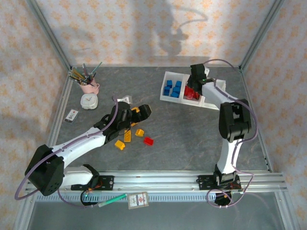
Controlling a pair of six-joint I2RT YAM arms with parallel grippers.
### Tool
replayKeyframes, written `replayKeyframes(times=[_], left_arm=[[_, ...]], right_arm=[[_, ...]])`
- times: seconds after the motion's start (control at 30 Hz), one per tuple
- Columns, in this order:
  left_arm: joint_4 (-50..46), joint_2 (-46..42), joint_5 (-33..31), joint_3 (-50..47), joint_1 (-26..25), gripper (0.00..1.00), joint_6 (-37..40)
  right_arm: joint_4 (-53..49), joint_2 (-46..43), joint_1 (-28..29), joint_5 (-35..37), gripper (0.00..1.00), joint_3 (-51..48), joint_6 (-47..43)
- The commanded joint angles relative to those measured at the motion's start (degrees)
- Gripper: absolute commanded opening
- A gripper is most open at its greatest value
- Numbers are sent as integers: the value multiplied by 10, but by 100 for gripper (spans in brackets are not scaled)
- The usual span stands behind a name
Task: Sort the legos into containers by color
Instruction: Place the lego in the container, then pick up the lego from the bottom-center of the table.
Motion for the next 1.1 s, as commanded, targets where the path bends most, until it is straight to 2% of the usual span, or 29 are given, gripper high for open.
replayKeyframes(times=[0.0,0.13,0.43,0.8,1.07], left_arm=[[16,4,-3,24,-4,99,5],[16,3,-6,23,-4,99,8],[-1,-15,-22,26,-3,99,17],[-53,-90,-59,-14,5,99,16],[-109,-176,-89,-62,16,99,3]], right_arm=[[-33,20,-3,30,38,51,-23],[-38,15,-3,26,50,57,-27],[-26,-97,31,-21,55,-51,-14],[-37,-208,162,-38,62,-197,37],[-55,-225,287,-27,68,-250,92]])
